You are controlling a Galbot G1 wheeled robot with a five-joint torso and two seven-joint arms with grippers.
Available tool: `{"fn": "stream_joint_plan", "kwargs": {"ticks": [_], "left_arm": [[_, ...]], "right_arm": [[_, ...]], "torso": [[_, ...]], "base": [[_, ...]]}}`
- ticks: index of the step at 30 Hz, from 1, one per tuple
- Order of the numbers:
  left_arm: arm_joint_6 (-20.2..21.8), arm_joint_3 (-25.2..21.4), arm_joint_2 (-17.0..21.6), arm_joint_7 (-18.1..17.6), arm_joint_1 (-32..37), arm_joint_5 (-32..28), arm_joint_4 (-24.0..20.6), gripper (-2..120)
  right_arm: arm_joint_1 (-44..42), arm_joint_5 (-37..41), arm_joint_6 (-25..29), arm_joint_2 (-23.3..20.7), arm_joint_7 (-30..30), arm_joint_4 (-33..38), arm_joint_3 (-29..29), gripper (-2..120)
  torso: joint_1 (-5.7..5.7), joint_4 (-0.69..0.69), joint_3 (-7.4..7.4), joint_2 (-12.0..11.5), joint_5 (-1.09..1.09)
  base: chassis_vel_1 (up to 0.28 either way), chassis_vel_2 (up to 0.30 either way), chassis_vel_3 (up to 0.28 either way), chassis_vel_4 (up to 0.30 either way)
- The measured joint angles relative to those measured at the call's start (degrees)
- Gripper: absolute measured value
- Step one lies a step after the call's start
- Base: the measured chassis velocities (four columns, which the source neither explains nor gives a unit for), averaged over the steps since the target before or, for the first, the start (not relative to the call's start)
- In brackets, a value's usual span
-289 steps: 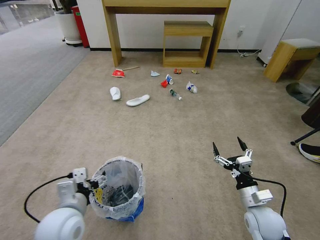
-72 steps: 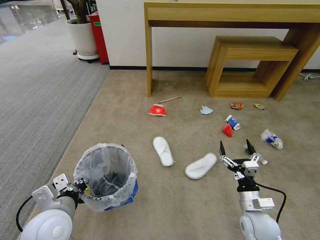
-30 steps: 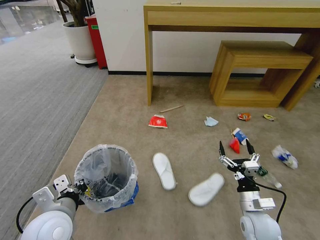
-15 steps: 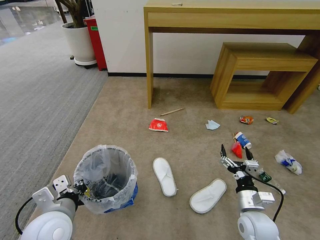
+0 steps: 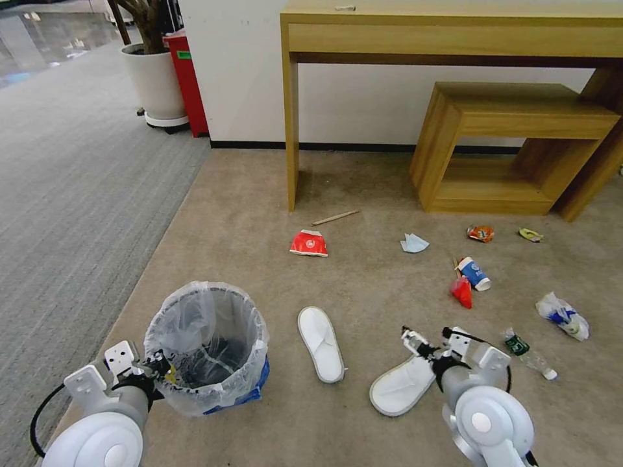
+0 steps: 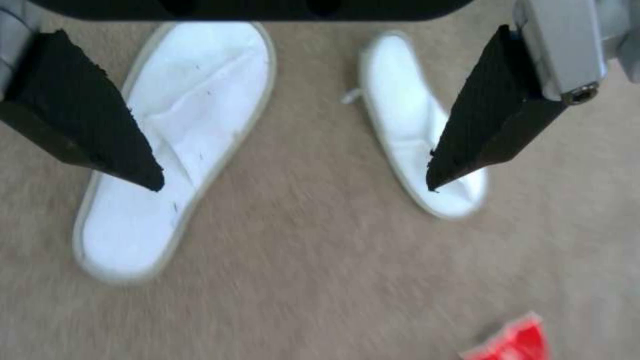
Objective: Pick up the trash bin and place the garbage on the floor into it.
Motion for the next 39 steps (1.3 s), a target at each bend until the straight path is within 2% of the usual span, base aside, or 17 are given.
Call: {"fn": "stream_joint_plan", "kwargs": {"ticks": [3, 11, 23, 32, 35, 36, 38, 39], "left_arm": [[0.00, -0.02, -0.35, 0.00, 0.28, 0.26, -0.04, 1], [0.01, -0.89, -0.54, 0.05, 0.86, 0.30, -0.22, 1], [0.01, -0.76, -0.31, 0.08, 0.52, 0.09, -0.19, 1], [0.01, -0.33, -0.31, 0.10, 0.20, 0.14, 0.09, 1], [0.01, -0.44, -0.23, 0.10, 0.20, 0.12, 0.19, 1], [0.01, -0.51, -0.21, 0.10, 0.20, 0.08, 0.28, 1], [0.01, -0.60, -0.20, 0.10, 0.26, 0.07, 0.32, 1], [0.01, -0.60, -0.20, 0.10, 0.26, 0.07, 0.32, 1]], "right_arm": [[3.25, 0.85, -0.03, 0.56, 0.11, -6.67, -1.92, 100], [7.56, -0.38, 0.74, 2.58, 0.77, -14.60, -3.90, 100], [5.57, -0.96, 0.65, 1.95, 1.41, -15.54, -2.91, 100], [6.96, -1.55, 0.73, 2.66, -1.16, -22.91, -2.03, 100], [7.69, -1.94, 1.10, 2.91, -1.81, -24.59, -2.05, 98], [8.30, -2.25, 1.62, 3.08, -2.38, -25.92, -2.08, 90], [8.76, -2.43, 2.01, 3.22, -2.91, -26.98, -2.16, 83], [8.76, -2.43, 2.01, 3.22, -2.91, -26.98, -2.16, 83]], "torso": [[0.00, -0.01, 0.00, 0.00, 0.01], [0.00, 0.00, 0.01, 0.00, 0.00], [0.00, -0.01, 0.00, 0.00, 0.00], [0.00, 0.00, 0.00, 0.00, 0.01], [0.00, 0.00, 0.00, 0.00, 0.01], [0.00, 0.00, 0.00, 0.00, 0.00], [0.00, 0.00, 0.00, 0.00, 0.01], [0.00, 0.00, 0.00, 0.00, 0.01]], "base": [[0.000, 0.000, 0.000, 0.000], [0.000, 0.000, 0.000, 0.000], [0.000, 0.000, 0.000, 0.000], [0.000, 0.000, 0.000, 0.000], [0.000, 0.000, 0.000, 0.000], [0.000, 0.000, 0.000, 0.000], [0.000, 0.000, 0.000, 0.000], [0.000, 0.000, 0.000, 0.000]]}}
